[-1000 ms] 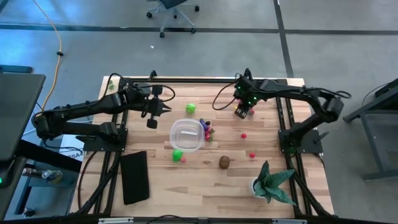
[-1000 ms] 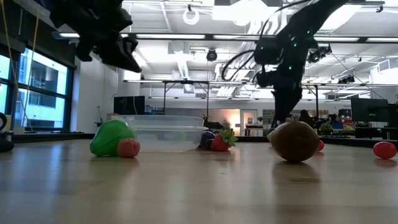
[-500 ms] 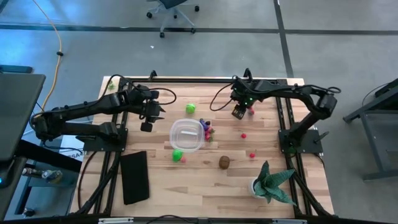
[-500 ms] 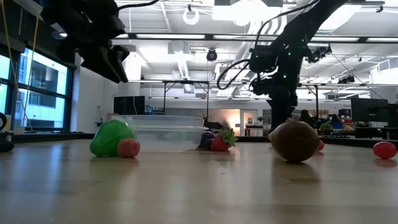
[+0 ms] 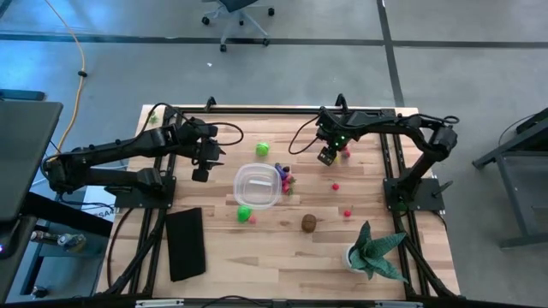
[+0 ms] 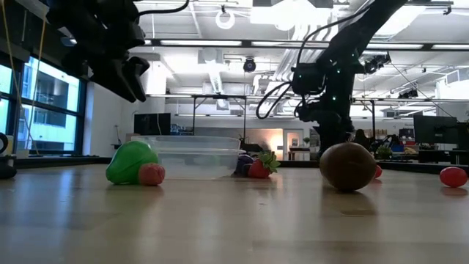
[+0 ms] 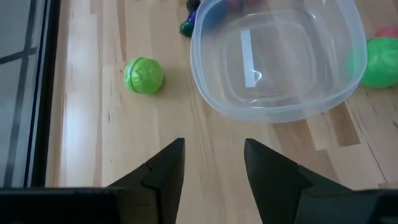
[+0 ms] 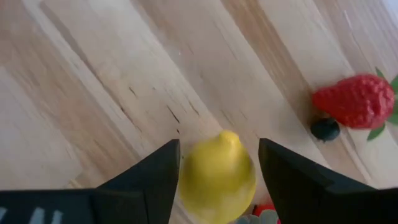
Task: Pick and placing Produce into tupperware
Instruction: Put the lemon into the transparent bin
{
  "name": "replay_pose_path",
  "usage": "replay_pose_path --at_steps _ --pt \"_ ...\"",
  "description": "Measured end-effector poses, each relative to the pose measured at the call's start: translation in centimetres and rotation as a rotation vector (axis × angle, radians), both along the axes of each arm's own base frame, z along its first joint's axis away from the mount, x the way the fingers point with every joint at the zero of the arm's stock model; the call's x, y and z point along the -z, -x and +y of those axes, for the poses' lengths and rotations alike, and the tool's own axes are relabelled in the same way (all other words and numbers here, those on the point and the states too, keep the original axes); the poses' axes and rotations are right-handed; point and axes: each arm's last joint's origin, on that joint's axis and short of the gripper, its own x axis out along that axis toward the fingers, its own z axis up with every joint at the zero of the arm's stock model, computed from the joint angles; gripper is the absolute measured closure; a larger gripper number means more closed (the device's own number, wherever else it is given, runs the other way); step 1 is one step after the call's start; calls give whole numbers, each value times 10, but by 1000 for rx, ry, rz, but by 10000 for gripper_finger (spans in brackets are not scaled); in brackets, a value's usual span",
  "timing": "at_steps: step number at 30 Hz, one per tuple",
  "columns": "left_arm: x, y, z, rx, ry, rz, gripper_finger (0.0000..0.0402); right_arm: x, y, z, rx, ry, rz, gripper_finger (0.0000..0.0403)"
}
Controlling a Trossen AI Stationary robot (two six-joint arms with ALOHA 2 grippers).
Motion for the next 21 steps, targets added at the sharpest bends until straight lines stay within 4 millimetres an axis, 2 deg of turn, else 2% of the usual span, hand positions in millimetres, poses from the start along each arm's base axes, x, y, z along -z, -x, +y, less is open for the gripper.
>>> replay_pose_path --at_steps 7,14,21 --pt "1 1 0 0 5 9 238 1 6 3 54 -21 71 192" --pt "1 1 0 0 7 10 239 1 8 4 143 -48 88 192" --pt "1 1 -1 0 9 15 222 1 9 5 183 -58 91 192"
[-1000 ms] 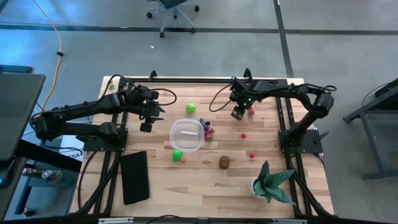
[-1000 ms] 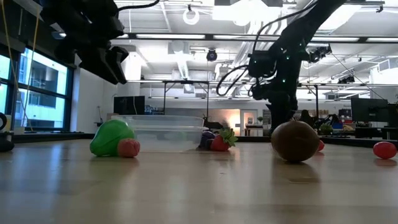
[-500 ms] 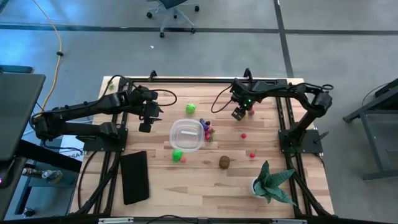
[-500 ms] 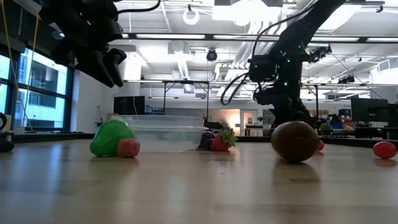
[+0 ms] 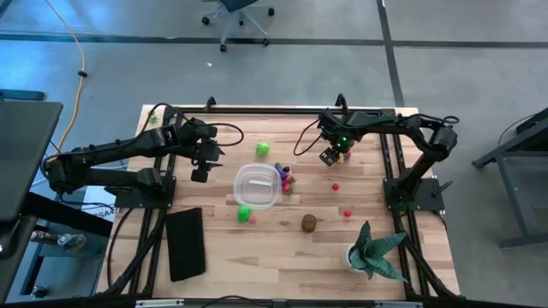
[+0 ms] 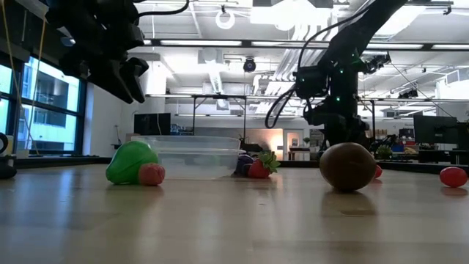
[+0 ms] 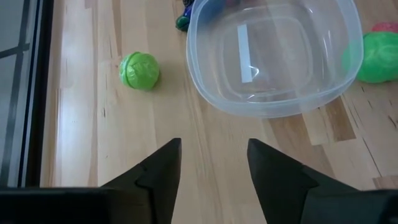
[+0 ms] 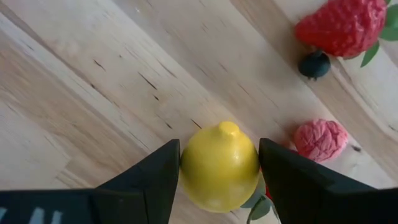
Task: Pick and placing Produce into tupperware
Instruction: Put the lemon into the transparent bin
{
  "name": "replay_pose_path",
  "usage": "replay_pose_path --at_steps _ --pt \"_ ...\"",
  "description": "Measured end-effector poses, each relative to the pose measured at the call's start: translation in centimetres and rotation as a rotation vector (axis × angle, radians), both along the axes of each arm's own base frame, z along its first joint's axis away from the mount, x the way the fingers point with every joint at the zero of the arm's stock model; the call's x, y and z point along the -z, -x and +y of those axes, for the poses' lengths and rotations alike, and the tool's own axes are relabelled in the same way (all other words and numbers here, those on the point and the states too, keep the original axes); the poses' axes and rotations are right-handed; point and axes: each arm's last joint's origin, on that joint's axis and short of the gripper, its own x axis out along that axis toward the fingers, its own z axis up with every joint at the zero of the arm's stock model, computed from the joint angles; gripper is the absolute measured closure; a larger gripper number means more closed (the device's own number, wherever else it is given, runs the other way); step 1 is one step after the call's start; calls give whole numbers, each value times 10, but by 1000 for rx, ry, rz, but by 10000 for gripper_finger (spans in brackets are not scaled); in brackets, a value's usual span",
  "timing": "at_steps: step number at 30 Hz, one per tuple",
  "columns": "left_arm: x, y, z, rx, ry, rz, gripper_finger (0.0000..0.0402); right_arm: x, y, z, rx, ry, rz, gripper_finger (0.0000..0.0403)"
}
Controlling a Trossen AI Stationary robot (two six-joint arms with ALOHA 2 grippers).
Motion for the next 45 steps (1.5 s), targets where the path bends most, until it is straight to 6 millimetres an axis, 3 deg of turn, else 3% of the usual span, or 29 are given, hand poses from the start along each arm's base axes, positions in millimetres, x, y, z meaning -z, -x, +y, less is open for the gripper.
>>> replay_pose_path --at_steps 13,19,38,45 --pt "0 0 0 0 0 -1 204 1 1 1 29 -8 2 174" --pt "0 0 0 0 0 -1 208 1 1 1 116 -18 -4 158" --pt "0 0 0 0 0 -1 208 1 -2 8 342 -42 -2 157" --pt "0 0 0 0 0 -1 208 14 -8 4 348 -39 2 157"
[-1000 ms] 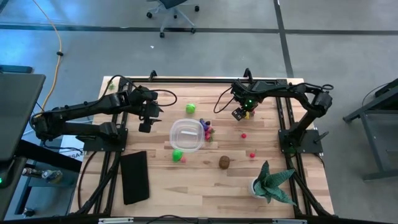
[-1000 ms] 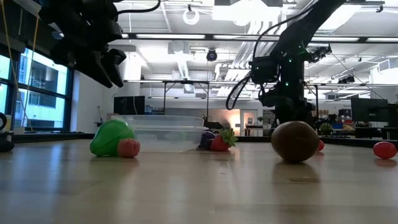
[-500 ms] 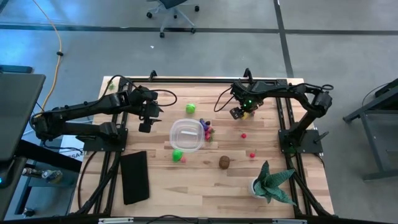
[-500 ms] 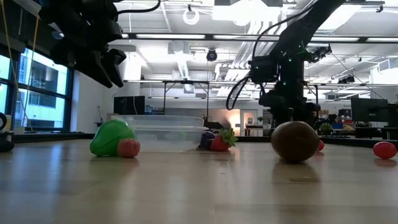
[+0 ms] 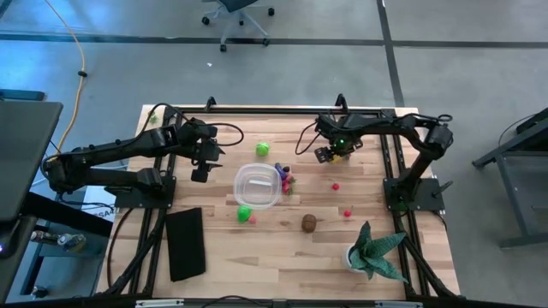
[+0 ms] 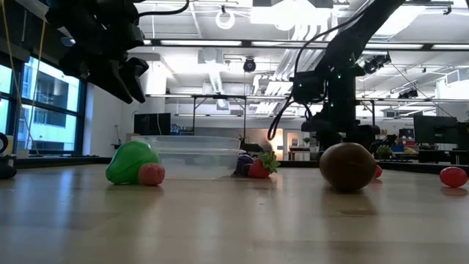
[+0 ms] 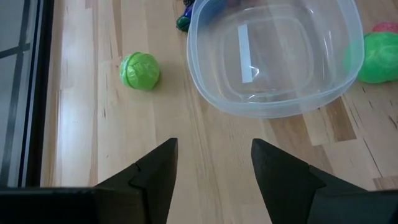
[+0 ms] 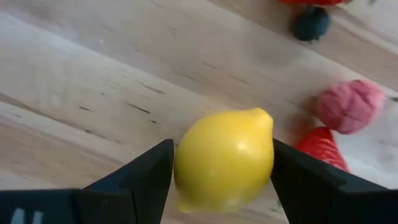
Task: Pick and placing Produce into tupperware
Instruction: Put the lemon into the transparent bin
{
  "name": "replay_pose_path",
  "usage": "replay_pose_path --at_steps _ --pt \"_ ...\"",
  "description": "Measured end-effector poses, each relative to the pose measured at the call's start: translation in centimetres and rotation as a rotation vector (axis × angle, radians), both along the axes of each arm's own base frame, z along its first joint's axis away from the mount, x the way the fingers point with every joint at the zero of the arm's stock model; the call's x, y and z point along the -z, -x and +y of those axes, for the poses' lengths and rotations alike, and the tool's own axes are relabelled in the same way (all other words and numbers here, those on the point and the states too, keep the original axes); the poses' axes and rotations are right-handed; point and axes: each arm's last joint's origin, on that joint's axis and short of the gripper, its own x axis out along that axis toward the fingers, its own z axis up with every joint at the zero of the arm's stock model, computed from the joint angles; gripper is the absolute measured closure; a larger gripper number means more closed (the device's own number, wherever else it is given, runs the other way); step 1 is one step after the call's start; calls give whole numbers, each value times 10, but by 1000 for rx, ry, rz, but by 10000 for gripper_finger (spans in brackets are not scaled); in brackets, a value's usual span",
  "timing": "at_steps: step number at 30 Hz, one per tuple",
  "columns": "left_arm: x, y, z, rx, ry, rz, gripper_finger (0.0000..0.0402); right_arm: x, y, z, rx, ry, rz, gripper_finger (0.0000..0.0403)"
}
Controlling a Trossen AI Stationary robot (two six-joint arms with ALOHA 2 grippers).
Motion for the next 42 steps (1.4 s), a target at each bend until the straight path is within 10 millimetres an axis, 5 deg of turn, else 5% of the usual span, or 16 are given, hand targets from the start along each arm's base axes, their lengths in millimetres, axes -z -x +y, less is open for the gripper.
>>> replay_pose_path --at_steps 31,42 --pt "0 0 0 0 0 0 208 8 -4 -2 -69 18 1 201" --pt "0 0 0 0 0 0 208 -49 -14 11 -246 112 -358 202"
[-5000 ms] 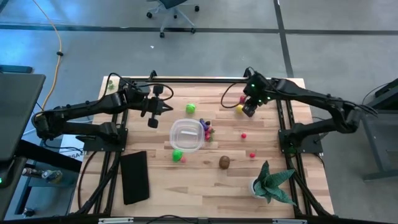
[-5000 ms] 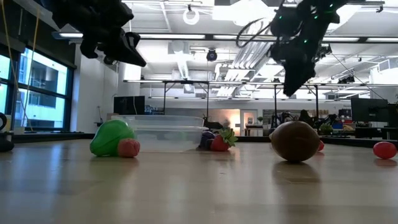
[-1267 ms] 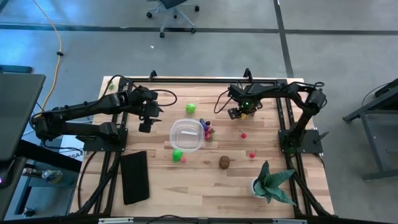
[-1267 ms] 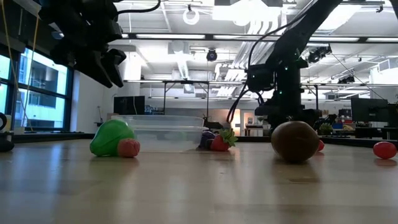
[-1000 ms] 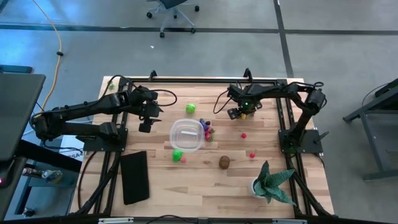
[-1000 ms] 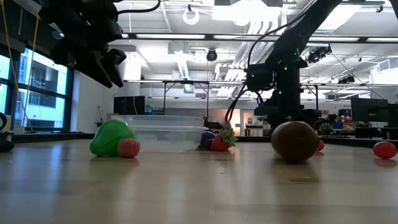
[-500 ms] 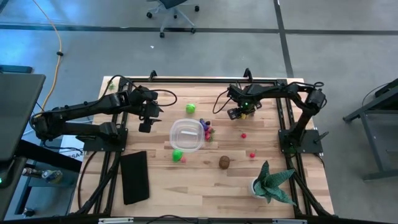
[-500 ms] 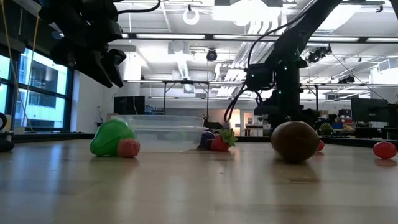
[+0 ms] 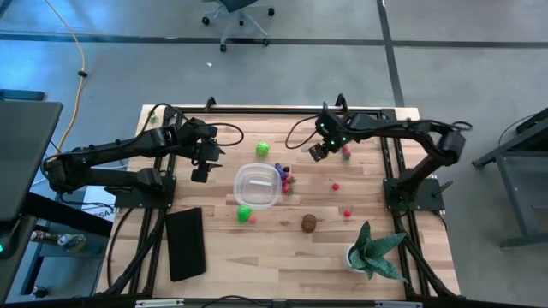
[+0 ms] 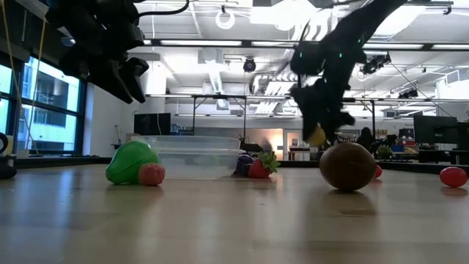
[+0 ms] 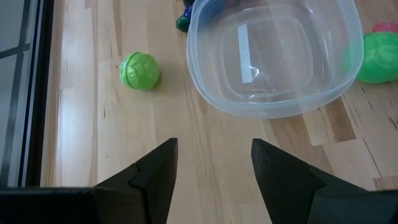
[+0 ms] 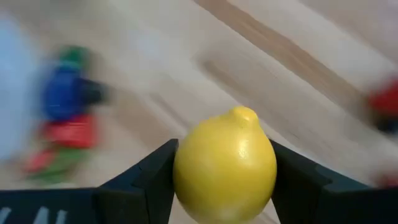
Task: Pick and placing Produce into tupperware
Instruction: Put the lemon into the transparent bin
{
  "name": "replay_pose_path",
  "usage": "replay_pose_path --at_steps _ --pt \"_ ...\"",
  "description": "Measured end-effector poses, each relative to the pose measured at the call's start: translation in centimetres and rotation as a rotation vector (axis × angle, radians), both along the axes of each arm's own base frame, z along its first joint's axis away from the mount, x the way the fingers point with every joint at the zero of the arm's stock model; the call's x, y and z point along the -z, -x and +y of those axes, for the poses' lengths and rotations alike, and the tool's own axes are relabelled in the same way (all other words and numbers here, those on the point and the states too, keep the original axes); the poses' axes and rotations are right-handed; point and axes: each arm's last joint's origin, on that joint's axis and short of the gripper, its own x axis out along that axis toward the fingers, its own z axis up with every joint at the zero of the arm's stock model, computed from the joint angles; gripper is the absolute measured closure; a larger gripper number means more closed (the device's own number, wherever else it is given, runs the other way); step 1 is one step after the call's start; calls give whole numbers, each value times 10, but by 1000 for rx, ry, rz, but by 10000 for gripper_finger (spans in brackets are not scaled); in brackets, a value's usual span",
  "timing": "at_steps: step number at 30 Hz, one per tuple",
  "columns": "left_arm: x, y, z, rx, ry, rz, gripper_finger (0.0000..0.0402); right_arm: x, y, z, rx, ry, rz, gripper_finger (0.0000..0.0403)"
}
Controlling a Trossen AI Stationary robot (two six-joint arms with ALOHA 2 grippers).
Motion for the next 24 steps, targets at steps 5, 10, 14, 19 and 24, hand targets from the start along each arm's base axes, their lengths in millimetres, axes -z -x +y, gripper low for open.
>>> replay_pose_path --at_steps 5,10,14,19,24 --pt "0 0 0 0 0 0 208 -42 -12 17 -185 100 -312 202" --pt "0 0 0 0 0 0 208 -71 -25 37 -355 233 -522 202" --pt "0 0 0 0 0 0 208 -79 -41 51 -451 295 -487 202" --pt "0 0 0 0 0 0 208 -78 -79 64 -579 326 -437 202" --pt "0 0 0 0 0 0 208 -68 -123 82 -738 349 -398 202"
